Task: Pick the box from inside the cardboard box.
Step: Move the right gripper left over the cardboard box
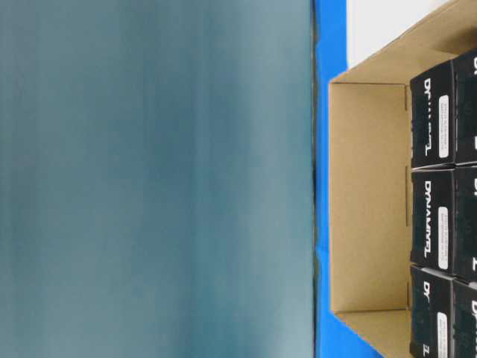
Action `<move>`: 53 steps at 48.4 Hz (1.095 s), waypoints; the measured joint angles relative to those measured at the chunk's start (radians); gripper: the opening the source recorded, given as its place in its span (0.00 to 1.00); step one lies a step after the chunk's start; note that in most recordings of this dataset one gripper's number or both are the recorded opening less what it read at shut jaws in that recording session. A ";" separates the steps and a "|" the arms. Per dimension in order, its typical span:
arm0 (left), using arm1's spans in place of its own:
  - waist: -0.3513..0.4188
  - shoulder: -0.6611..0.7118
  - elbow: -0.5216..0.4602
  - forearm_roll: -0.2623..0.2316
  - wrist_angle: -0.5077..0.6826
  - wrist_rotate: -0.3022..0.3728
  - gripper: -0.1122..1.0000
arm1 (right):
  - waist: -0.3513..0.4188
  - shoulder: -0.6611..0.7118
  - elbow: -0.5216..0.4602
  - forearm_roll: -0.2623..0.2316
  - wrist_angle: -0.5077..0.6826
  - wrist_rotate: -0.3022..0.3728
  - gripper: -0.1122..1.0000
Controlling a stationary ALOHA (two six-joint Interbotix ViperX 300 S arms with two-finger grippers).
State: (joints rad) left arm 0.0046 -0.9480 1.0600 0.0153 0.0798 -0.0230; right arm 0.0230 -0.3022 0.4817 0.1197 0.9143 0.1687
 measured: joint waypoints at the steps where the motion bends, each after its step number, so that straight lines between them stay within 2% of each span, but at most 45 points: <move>1: 0.000 0.002 0.000 0.000 0.003 0.000 0.04 | 0.000 0.018 -0.014 0.002 0.012 -0.003 0.12; 14: -0.002 0.002 -0.003 0.000 0.034 -0.002 0.04 | -0.003 0.221 -0.199 0.002 0.138 -0.063 0.12; 28: -0.014 -0.040 -0.005 0.002 0.077 -0.002 0.04 | -0.037 0.385 -0.319 0.002 0.218 -0.179 0.12; 38: -0.023 -0.058 -0.008 0.000 0.094 -0.002 0.04 | -0.049 0.459 -0.370 0.002 0.218 -0.216 0.14; 48: -0.034 -0.058 -0.006 0.000 0.095 -0.003 0.04 | -0.057 0.486 -0.385 0.002 0.219 -0.219 0.19; 53: -0.035 -0.058 -0.008 0.000 0.095 -0.003 0.04 | -0.060 0.489 -0.390 0.002 0.218 -0.219 0.30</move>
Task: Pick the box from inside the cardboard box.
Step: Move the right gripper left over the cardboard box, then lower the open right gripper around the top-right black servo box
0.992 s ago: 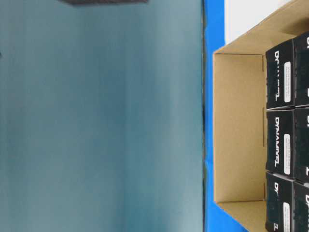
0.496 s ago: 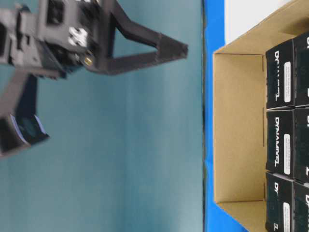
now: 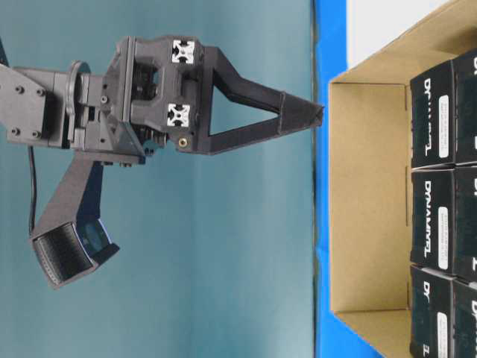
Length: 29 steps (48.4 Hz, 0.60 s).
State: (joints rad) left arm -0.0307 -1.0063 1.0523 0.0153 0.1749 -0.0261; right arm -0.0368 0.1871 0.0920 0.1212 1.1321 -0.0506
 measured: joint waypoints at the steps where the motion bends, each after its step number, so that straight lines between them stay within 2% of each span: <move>1: 0.000 0.000 0.000 0.000 0.000 0.000 0.04 | 0.000 0.000 0.000 0.000 0.000 0.000 0.34; 10: -0.002 0.000 0.000 0.000 0.000 0.000 0.04 | -0.012 0.003 -0.002 0.028 0.000 -0.011 0.81; 14: -0.002 0.000 0.000 0.000 0.000 0.000 0.04 | -0.020 0.003 0.003 0.051 -0.012 -0.049 0.96; 19: -0.002 0.002 0.000 0.000 0.002 0.000 0.04 | -0.031 0.006 0.009 0.094 -0.049 -0.083 1.00; 26: -0.003 0.000 0.000 0.000 0.002 -0.003 0.04 | -0.067 0.017 0.015 0.235 -0.061 -0.110 0.99; 29: -0.005 0.000 0.000 0.000 0.002 -0.003 0.04 | -0.087 0.023 0.021 0.278 -0.064 -0.143 0.99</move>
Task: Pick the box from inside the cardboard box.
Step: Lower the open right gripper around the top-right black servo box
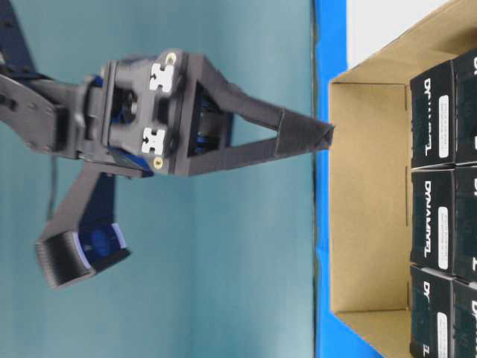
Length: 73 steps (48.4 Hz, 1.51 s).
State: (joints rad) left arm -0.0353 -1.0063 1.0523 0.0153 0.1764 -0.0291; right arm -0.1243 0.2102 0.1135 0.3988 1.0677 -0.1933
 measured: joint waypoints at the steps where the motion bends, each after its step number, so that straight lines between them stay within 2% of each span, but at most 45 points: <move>1: -0.002 0.000 0.000 0.002 0.000 0.000 0.04 | -0.006 0.003 0.002 0.011 -0.002 -0.014 0.99; 6: -0.002 -0.002 0.000 0.000 -0.002 0.000 0.04 | -0.014 0.015 0.012 0.026 -0.006 -0.043 0.99; 15: -0.003 -0.002 0.002 0.000 -0.002 0.000 0.04 | -0.008 0.055 0.037 0.031 -0.017 -0.055 0.99; 31: -0.003 -0.002 0.000 0.000 0.000 0.000 0.04 | 0.006 0.078 0.087 0.031 -0.101 -0.054 0.99; 61: -0.003 0.000 0.002 0.002 0.000 0.000 0.04 | 0.011 0.087 0.117 0.012 -0.141 -0.057 0.99; 73: -0.003 0.000 0.000 0.000 0.000 -0.017 0.04 | -0.015 0.077 0.144 0.017 -0.167 -0.046 0.99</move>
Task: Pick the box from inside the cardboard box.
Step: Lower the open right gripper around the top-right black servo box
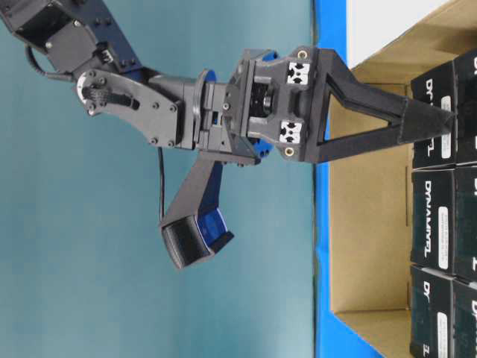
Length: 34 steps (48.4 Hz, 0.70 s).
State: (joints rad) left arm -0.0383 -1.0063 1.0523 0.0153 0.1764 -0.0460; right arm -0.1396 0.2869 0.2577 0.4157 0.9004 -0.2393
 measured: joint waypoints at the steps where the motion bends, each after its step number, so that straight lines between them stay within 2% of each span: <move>1: 0.000 0.000 0.000 0.000 -0.002 -0.005 0.04 | -0.003 -0.002 0.003 0.000 -0.002 0.000 0.99; 19: 0.000 0.002 0.000 0.002 0.000 -0.025 0.04 | -0.054 -0.015 0.031 -0.002 -0.025 -0.003 0.99; 34: 0.000 0.000 0.000 0.000 0.000 -0.025 0.04 | -0.083 -0.017 0.023 -0.060 -0.028 -0.012 0.99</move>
State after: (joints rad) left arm -0.0383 -1.0063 1.0523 0.0153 0.1764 -0.0706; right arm -0.2224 0.2700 0.2807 0.3559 0.8728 -0.2516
